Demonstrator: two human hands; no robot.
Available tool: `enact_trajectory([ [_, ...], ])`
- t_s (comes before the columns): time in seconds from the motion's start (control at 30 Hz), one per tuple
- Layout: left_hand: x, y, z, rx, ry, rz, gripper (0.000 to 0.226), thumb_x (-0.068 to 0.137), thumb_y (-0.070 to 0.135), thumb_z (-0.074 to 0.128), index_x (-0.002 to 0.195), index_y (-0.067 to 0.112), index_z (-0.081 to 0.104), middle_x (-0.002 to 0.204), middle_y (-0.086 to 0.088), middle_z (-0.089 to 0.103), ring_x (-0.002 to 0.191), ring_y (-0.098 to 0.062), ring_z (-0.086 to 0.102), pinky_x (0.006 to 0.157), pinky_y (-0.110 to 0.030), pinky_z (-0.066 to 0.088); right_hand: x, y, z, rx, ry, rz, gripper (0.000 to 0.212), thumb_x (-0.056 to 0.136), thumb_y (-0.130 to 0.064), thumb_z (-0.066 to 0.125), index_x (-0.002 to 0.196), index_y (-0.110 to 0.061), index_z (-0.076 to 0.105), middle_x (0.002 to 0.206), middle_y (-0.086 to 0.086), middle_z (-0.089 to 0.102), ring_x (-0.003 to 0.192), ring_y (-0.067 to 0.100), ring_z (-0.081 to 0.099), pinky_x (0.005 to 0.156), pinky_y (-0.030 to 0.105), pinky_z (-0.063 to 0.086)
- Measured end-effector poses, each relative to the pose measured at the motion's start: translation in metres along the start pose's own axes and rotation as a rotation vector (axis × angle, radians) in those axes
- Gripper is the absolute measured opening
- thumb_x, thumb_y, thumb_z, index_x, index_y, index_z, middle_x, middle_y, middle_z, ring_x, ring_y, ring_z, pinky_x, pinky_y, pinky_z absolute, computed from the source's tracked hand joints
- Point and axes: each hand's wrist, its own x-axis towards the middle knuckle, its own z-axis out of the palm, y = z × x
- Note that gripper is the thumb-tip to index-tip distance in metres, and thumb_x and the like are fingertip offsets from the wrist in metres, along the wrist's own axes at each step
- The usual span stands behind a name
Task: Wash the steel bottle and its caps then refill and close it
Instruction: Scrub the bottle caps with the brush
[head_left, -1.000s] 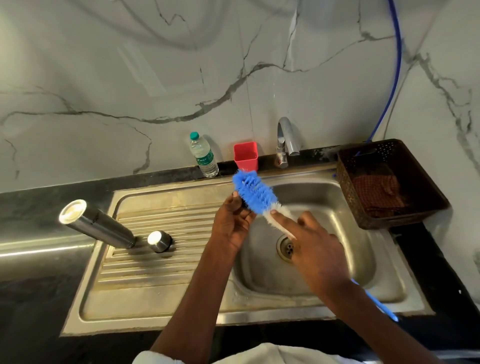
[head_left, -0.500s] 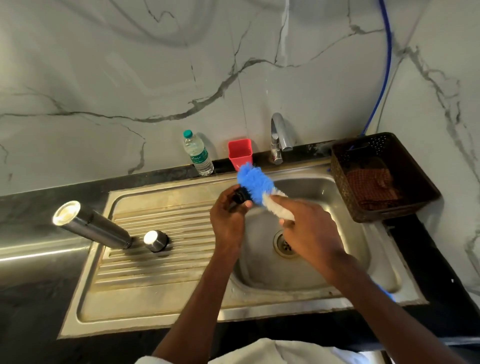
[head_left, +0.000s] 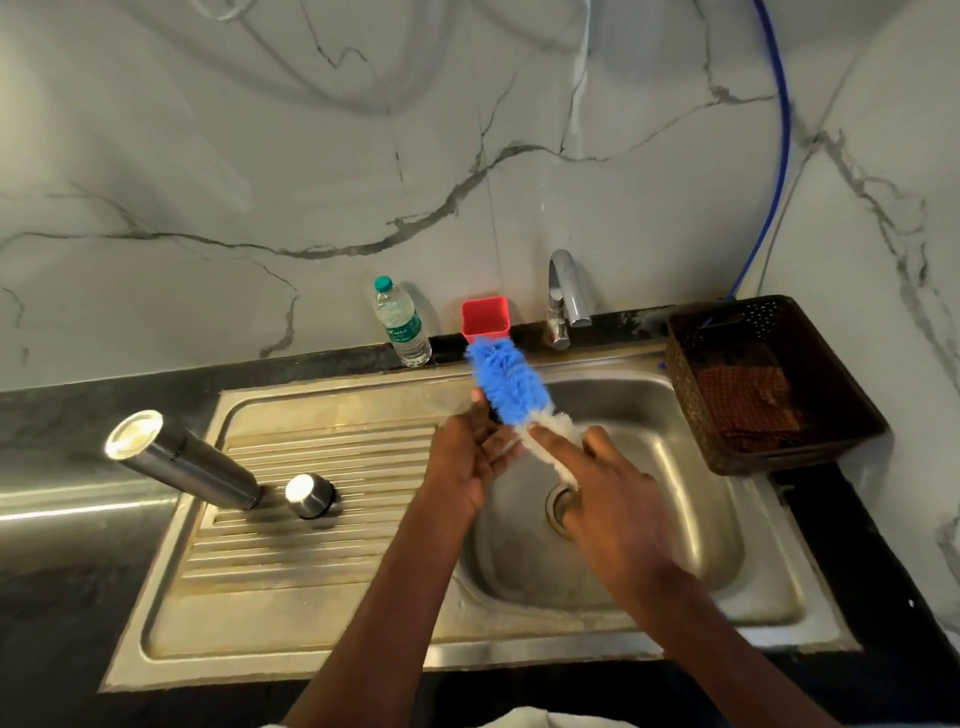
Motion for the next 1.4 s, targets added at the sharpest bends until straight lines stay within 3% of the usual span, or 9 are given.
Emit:
enact_trajectory([
  [0.2,-0.004,0.018,-0.001,0.045,0.060,-0.096,0.021,0.104,0.033,0.061,0.104,0.015,0.072,0.087,-0.001,0.079,0.073,-0.016,0.071,0.070,-0.033,0.045,-0.001,0.012,0.003,-0.023,0.039,-0.055,0.089,0.085,-0.008,0.063,0.149,-0.062,0.030,0.109,-0.015,0.042,0.069,0.021,0.059,0.065,0.040,0.058],
  [0.37,-0.007,-0.006,0.000,0.511,0.029,0.591,0.042,0.088,-0.003,0.077,0.123,0.022,0.076,0.111,0.005,0.081,0.105,-0.010,0.076,0.090,-0.027,0.060,0.019,0.013,-0.011,0.002,0.092,-0.058,0.070,0.094,-0.020,0.062,0.148,-0.058,0.037,0.110,-0.012,0.054,0.092,0.021,0.063,0.079,0.041,0.055],
  [0.5,0.005,-0.003,-0.017,0.591,-0.013,0.784,0.064,0.076,-0.019,0.071,0.129,0.018,0.074,0.122,-0.001,0.078,0.115,-0.016,0.074,0.099,-0.037,0.060,0.048,0.027,-0.028,0.435,-0.035,0.038,0.058,0.089,-0.023,0.076,0.138,-0.047,0.058,0.119,-0.013,0.072,0.093,0.006,0.069,0.081,0.028,0.054],
  [0.6,0.004,0.015,-0.025,0.615,-0.178,0.763,0.065,0.077,-0.028,0.068,0.130,0.010,0.072,0.127,-0.009,0.075,0.116,-0.025,0.074,0.105,-0.042,0.057,0.066,0.050,-0.049,0.796,-0.336,0.240,0.047,0.092,-0.015,0.074,0.132,-0.039,0.064,0.076,-0.005,0.069,0.043,0.004,0.042,0.042,0.019,0.033],
  [0.73,-0.002,0.017,-0.018,0.484,-0.144,0.671,0.053,0.088,-0.019,0.065,0.132,0.009,0.070,0.125,-0.005,0.076,0.111,-0.018,0.075,0.099,-0.034,0.060,0.071,0.067,-0.056,1.101,-0.586,0.373,0.038,0.098,-0.011,0.063,0.131,-0.029,0.064,0.072,0.011,0.054,0.040,0.003,0.023,0.035,0.014,0.019],
  [0.87,0.003,-0.005,0.005,-0.164,-0.056,0.250,0.026,0.101,0.008,0.065,0.125,0.013,0.071,0.113,-0.011,0.077,0.077,-0.011,0.069,0.060,-0.018,0.053,0.050,0.047,-0.017,1.515,-0.604,0.487,0.030,0.095,-0.011,0.058,0.124,-0.020,0.059,0.071,0.008,0.051,0.034,-0.001,0.024,0.031,0.012,0.018],
  [0.93,0.005,-0.022,0.016,-0.259,-0.031,0.207,0.017,0.100,0.005,0.065,0.116,0.008,0.071,0.111,-0.013,0.075,0.081,-0.015,0.071,0.063,-0.020,0.056,0.045,0.036,0.003,1.664,-0.580,0.539,0.028,0.096,-0.012,0.056,0.123,-0.021,0.053,0.070,0.007,0.049,0.033,-0.001,0.025,0.030,0.012,0.019],
  [1.13,0.004,-0.021,0.012,0.189,0.214,0.625,0.040,0.084,-0.015,0.072,0.118,0.006,0.067,0.110,-0.001,0.076,0.100,-0.012,0.073,0.076,-0.018,0.057,0.026,0.018,0.003,1.793,-0.557,0.630,0.020,0.095,-0.013,0.059,0.114,-0.020,0.056,0.072,0.007,0.049,0.035,0.000,0.025,0.030,0.013,0.022],
  [1.4,0.015,-0.021,-0.022,0.878,0.054,1.021,0.057,0.072,-0.029,0.066,0.116,0.007,0.069,0.125,-0.003,0.063,0.114,-0.012,0.067,0.084,-0.011,0.054,0.034,0.019,-0.016,1.760,-0.666,0.771,0.031,0.093,-0.009,0.060,0.123,-0.016,0.054,0.070,0.008,0.048,0.034,0.001,0.027,0.031,0.011,0.027],
])
